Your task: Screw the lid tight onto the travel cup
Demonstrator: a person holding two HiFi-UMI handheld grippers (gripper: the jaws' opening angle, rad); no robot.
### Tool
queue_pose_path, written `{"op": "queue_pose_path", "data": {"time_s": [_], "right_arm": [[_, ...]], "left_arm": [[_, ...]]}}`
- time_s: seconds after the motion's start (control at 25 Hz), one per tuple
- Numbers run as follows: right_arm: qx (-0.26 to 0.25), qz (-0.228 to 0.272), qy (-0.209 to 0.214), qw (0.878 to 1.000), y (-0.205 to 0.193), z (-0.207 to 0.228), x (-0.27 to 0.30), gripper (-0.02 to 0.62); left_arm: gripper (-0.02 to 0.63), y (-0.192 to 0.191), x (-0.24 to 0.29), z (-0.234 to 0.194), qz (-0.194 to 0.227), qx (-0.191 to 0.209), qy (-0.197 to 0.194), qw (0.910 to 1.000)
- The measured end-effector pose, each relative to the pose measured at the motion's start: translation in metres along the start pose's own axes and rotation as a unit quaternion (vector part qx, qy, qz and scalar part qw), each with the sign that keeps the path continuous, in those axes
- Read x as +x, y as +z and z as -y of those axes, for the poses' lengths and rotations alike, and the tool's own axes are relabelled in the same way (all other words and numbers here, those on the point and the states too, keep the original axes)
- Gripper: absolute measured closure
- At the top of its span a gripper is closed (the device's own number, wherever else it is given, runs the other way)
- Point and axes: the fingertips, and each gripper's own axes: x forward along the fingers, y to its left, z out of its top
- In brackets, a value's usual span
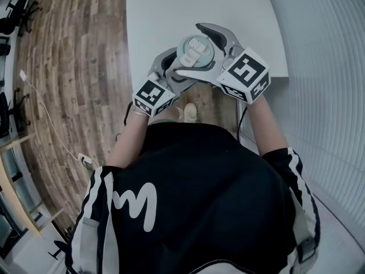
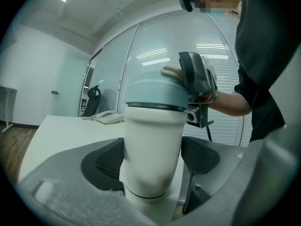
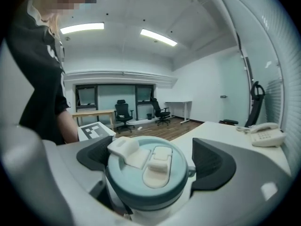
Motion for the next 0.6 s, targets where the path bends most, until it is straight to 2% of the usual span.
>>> {"op": "queue_pose_path", "data": {"time_s": [0.16,0.24,0.36,0.6], "right_arm": [[0.04,0.018,-0.108,0.993,0.001,0.01,-0.007,0.067],[0.051,0.029,-0.14,0.988,0.005,0.011,-0.014,0.068],[0.064,0.039,-0.138,0.988,0.008,0.009,-0.021,0.068],[0.064,0.028,-0.113,0.991,0.004,0.001,-0.027,0.069]], "left_arm": [[0.218,0.002,0.001,0.003,-0.005,-0.005,0.0,1.0],[0.218,0.006,0.003,0.006,-0.005,-0.006,-0.001,1.0],[0.218,0.009,0.005,0.006,-0.003,-0.002,0.0,1.0],[0.216,0.008,0.003,0.001,0.005,-0.001,0.006,1.0]]}}
